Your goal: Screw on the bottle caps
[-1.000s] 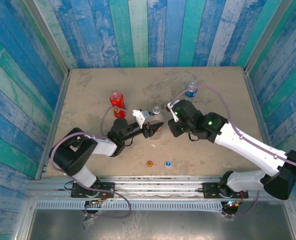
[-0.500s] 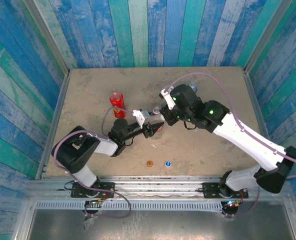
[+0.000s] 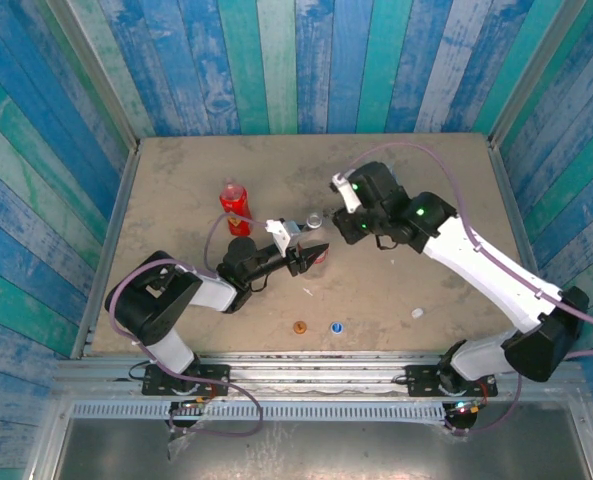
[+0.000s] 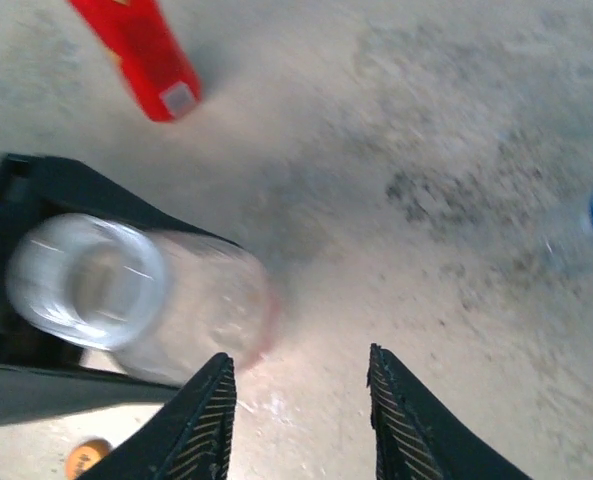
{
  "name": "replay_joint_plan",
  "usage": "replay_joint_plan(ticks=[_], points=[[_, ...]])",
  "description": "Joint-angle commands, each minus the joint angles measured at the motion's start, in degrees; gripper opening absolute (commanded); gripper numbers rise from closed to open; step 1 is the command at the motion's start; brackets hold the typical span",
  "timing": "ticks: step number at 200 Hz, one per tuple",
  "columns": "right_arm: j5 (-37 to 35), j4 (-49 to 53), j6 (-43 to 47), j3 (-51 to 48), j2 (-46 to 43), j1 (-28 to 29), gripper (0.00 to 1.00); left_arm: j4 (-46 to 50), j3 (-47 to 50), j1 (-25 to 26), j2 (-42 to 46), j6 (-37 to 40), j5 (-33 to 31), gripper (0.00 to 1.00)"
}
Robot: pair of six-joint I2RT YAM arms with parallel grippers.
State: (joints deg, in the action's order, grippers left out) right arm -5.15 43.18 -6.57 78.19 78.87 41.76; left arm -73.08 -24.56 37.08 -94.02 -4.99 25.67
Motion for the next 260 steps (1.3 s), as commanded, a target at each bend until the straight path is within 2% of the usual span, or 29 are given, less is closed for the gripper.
replay_joint_plan(ticks=[1, 29, 50, 67, 89, 132, 157, 188, 260], points=[[-2.5, -0.3, -4.1, -6.2, -6.4, -3.0, 0.5, 3.0, -0.3, 0.2, -1.6, -0.1, -0.1, 0.6], [-6.2, -1.7, -12.1, -17.4, -15.4, -7.0, 0.65, 4.3, -0.6, 0.2, -1.1, 0.7, -0.1, 0.6], [-11.3, -1.2, -21.6, -26.8, -22.1, -10.8, 0.75, 4.5, -0.6, 0.2, -0.9, 1.0, 0.2, 0.61], [-13.2, 1.0, -28.5, -33.2, -28.2, -12.7, 0.78, 4.6, -0.8, 0.2, -1.0, 1.1, 0.5, 0.61], [-11.7, 5.0, -33.9, -38.7, -33.5, -15.7, 0.78, 4.3, -1.0, 0.3, -1.3, 1.0, 0.8, 0.61], [-4.0, 9.5, -36.4, -42.1, -33.7, -16.7, 0.69, 4.0, -0.8, 0.2, -1.4, 1.1, 0.8, 0.61], [1.8, 8.8, -37.1, -44.5, -32.2, -16.7, 0.53, 4.0, -0.6, 0.2, -1.2, 1.5, 0.7, 0.62], [7.0, 6.7, -37.1, -47.4, -29.4, -16.7, 0.41, 3.6, -0.2, 0.2, -1.3, 1.4, 0.4, 0.62], [9.6, 4.7, -35.4, -49.6, -23.0, -16.7, 0.38, 3.2, -0.9, 0.2, -2.0, 1.2, -0.4, 0.62]])
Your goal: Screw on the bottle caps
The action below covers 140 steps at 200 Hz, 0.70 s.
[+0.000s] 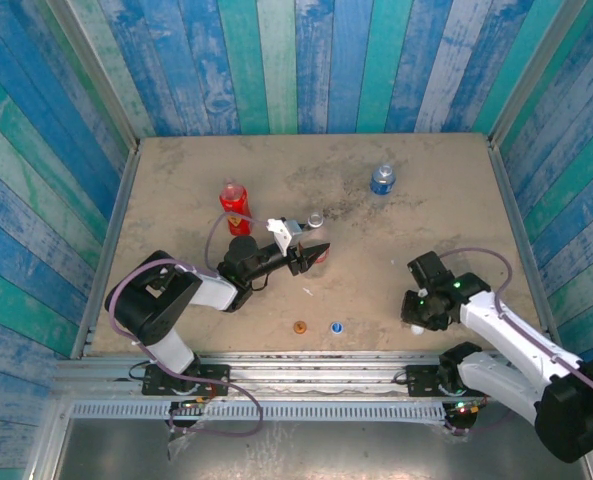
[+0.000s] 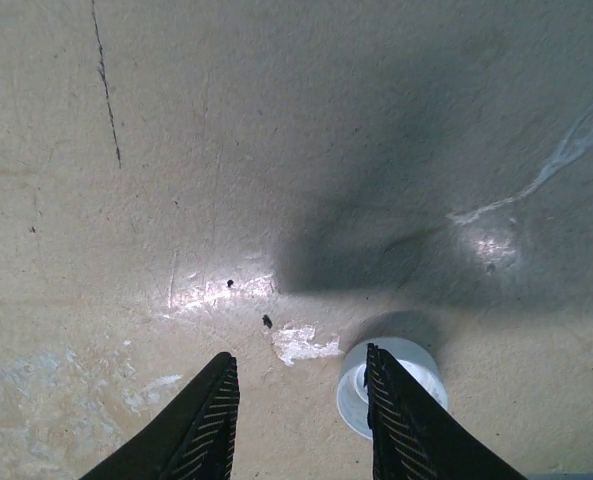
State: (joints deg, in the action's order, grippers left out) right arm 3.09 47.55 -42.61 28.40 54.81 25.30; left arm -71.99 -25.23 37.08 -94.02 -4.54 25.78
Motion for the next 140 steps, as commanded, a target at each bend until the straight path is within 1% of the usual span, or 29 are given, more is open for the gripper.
replay_joint_plan(ticks=[1, 37, 66, 101, 140], points=[[1.4, 0.3, 0.7, 0.2, 1.1, -0.2, 0.38, 2.1, -0.3, 0.2, -2.0, 0.8, -0.5, 0.62], [0.1, 4.6, 1.4, 2.3, 2.6, -0.2, 0.39, 2.4, -0.6, 0.2, -1.8, 0.8, -0.8, 0.62], [0.5, 4.8, 1.0, 2.1, 3.2, -0.1, 0.39, 2.9, -0.4, 0.2, -1.9, 1.6, -0.9, 0.62], [0.3, 3.9, 0.5, 1.7, 5.6, 0.0, 0.36, 2.6, -0.5, 0.2, -2.5, 1.9, -0.4, 0.62], [0.6, 1.9, 0.5, 1.3, 7.5, 0.1, 0.26, 0.5, -0.9, 0.2, -3.9, 0.8, 0.1, 0.62]])
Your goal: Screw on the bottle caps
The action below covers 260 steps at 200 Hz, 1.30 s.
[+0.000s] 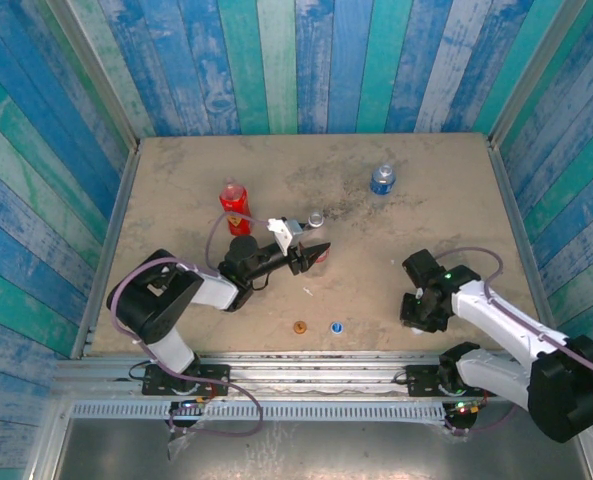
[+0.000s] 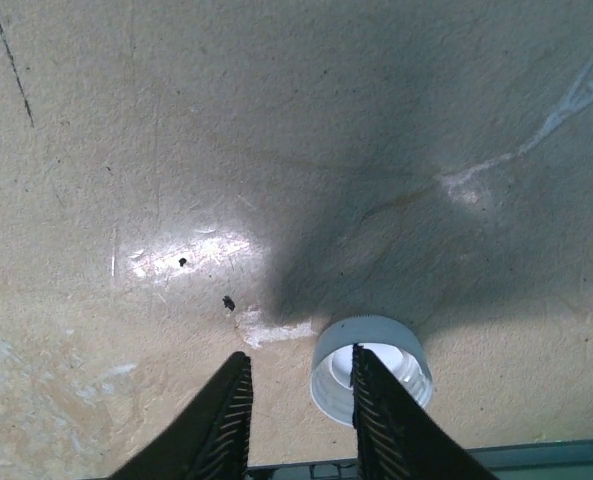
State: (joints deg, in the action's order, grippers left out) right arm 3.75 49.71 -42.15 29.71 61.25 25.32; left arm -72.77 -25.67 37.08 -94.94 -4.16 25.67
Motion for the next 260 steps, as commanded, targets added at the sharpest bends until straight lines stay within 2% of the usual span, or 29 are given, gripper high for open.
replay_joint_plan(ticks=[1, 38, 76, 96, 164, 201, 260], points=[[-0.1, -0.3, 0.1, 0.0, 1.2, 0.1, 0.26, 1.3, -0.5, 0.2, -3.0, 0.4, 0.3, 0.62], [-0.2, -2.0, 1.0, 1.3, 4.2, 0.1, 0.21, -0.1, -0.9, -0.3, -3.7, 0.5, -0.2, 0.62], [-0.2, -2.3, 1.8, 1.7, 4.5, 0.1, 0.03, 1.0, -2.6, -0.9, -3.8, 1.0, -0.1, 0.62], [-0.6, -2.3, 2.0, 2.1, 2.9, 0.1, 0.0, 0.8, -3.3, -0.9, -4.4, 1.1, -0.2, 0.62], [-3.2, -4.3, 3.3, 6.6, 0.5, 0.1, 0.0, -2.1, -9.1, -2.6, -9.9, 0.5, 0.3, 0.62], [-4.3, 0.1, 2.3, 6.3, -0.1, 0.1, 0.19, -0.8, -13.0, -3.1, -12.1, 1.4, 1.0, 0.62], [-2.0, -0.9, 2.6, 2.5, 1.1, 0.8, 0.24, -1.4, -12.7, -3.1, -12.1, 0.6, 1.9, 0.71]])
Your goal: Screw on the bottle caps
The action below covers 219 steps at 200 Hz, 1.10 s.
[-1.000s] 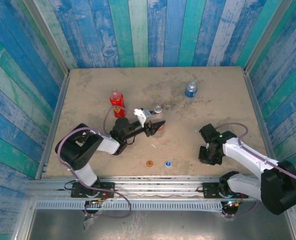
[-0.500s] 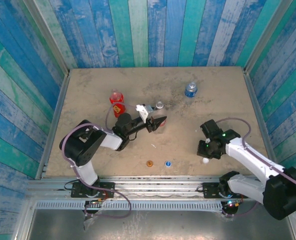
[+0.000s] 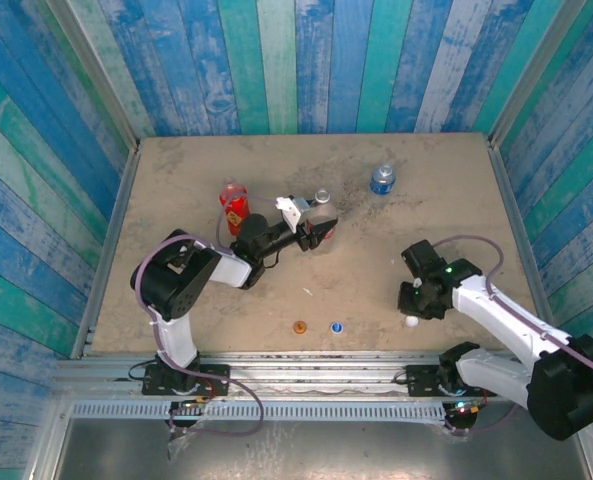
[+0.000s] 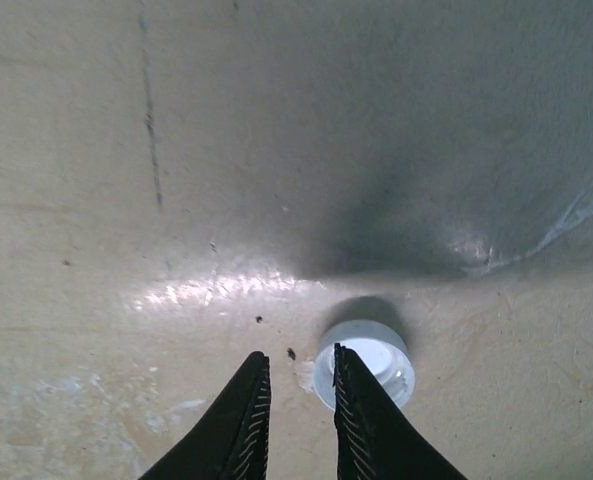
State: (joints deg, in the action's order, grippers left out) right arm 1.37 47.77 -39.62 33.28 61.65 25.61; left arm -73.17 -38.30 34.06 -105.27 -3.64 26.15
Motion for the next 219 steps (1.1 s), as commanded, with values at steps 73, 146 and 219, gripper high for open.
replay_joint_plan(ticks=[73, 146, 219], points=[[1.1, -1.4, 1.9, -1.4, 5.1, 0.9, 0.22, -0.7, 1.7, -0.1, 0.9, 0.7, 0.3, 0.77], [1.0, -0.7, 2.2, -0.8, 6.8, 1.5, 0.21, -1.9, 2.3, -0.1, 1.1, 0.3, -0.1, 0.84], [1.6, -0.7, 1.1, -1.1, 6.2, 2.8, 0.02, -0.2, 4.5, -0.1, 5.5, 0.5, -0.7, 0.95]])
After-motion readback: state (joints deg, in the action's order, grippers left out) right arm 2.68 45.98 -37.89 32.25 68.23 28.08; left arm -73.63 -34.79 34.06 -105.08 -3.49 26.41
